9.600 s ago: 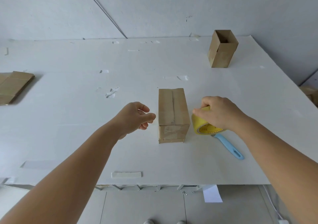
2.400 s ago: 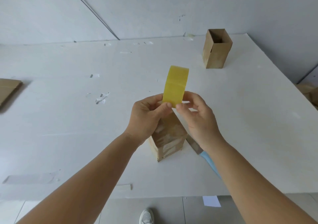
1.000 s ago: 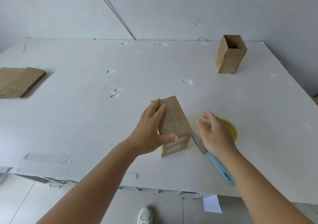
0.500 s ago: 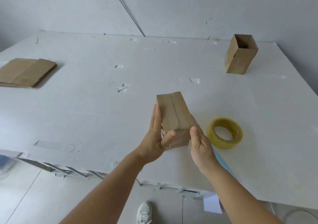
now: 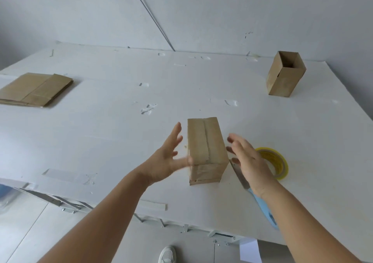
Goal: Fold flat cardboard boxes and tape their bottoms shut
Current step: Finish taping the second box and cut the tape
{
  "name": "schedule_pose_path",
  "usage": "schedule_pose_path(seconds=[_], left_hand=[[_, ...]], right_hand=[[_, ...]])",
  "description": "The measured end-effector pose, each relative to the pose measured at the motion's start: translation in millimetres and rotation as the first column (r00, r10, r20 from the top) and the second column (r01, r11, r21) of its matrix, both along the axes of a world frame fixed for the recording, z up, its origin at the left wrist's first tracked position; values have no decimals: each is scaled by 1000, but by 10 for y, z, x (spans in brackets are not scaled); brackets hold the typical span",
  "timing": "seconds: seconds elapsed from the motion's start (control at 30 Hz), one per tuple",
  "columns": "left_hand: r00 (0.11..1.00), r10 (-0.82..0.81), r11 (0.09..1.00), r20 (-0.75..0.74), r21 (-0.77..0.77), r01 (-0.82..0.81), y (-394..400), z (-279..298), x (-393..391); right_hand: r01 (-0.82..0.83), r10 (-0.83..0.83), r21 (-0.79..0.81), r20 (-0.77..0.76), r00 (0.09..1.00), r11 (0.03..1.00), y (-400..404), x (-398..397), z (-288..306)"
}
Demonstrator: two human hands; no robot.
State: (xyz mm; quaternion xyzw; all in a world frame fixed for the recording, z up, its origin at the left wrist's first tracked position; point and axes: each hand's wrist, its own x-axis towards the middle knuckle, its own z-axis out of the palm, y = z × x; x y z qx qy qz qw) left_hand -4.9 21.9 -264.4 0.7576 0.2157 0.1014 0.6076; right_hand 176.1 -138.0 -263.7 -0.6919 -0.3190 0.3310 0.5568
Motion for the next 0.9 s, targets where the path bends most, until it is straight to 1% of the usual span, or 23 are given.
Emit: schedule_pose_path(seconds=[0.03, 0.07, 0.1, 0.13, 0.2, 0.23, 0.27, 0.3, 0.33, 0.4, 0.43, 0.47, 0.53, 0.57, 0.6, 0.63, 0.7, 0.77, 0.83, 0.9], left_hand=[[997, 76, 997, 21, 29, -77, 31, 42, 59], [991, 130, 986, 34, 100, -133, 70, 87, 138], [988, 149, 969, 41, 193, -154, 109, 142, 235], [989, 141, 949, 37, 280, -146, 141, 204, 334], [996, 86, 905, -13, 419, -73, 205, 283, 505], [996, 64, 877, -60, 479, -27, 238, 285, 566], [993, 55, 864, -105, 504, 5, 262, 267, 605], [989, 62, 874, -133, 485, 11, 288, 228, 620], [986, 89, 909, -143, 416, -22, 299, 198, 611], [978, 161, 970, -136, 202, -132, 299, 141, 579], [972, 187, 975, -144, 149, -166, 293, 105, 567], [962, 203, 973, -181, 145, -178, 280, 83, 553], [928, 233, 968, -291, 159, -194, 235, 98, 525], [920, 240, 967, -311, 157, -199, 211, 126, 513], [930, 232, 969, -286, 149, -196, 183, 166, 500], [947, 225, 969, -228, 153, -193, 159, 211, 497], [967, 241, 959, -81, 176, -224, 121, 351, 482], [961, 265, 949, 81, 156, -275, 98, 485, 478], [943, 275, 952, 186, 84, -295, 74, 566, 482], [934, 283, 958, 220, -21, -286, 40, 583, 488]], right_hand=[[10, -8, -21, 75, 997, 1000, 89, 43, 72], [-13, 20, -47, 150, 989, 999, 190, 71, 153], [-60, 76, -81, 219, 973, 995, 305, 89, 228], [-110, 141, -123, 286, 948, 986, 425, 104, 278], [-177, 256, -222, 405, 878, 959, 647, 140, 325], [-185, 291, -267, 442, 849, 946, 736, 159, 333], [-179, 303, -295, 457, 836, 939, 804, 180, 328], [-166, 295, -306, 447, 845, 938, 845, 205, 308], [-152, 272, -306, 405, 873, 940, 856, 232, 288], [-153, 223, -296, 220, 950, 943, 813, 272, 243], [-162, 206, -290, 127, 970, 943, 775, 277, 215], [-159, 189, -286, 81, 979, 945, 732, 273, 191], [-128, 150, -280, 62, 987, 952, 667, 248, 175], [-110, 131, -263, 65, 989, 958, 646, 223, 191], [-95, 115, -232, 73, 991, 968, 633, 194, 221], [-79, 95, -180, 80, 992, 981, 622, 170, 258], [-20, 22, -29, 65, 998, 999, 593, 117, 357], [62, -67, 103, 47, 997, 993, 574, 45, 452], [134, -138, 204, 1, 990, 970, 575, -39, 496], [209, -204, 246, -45, 978, 946, 589, -104, 494]])
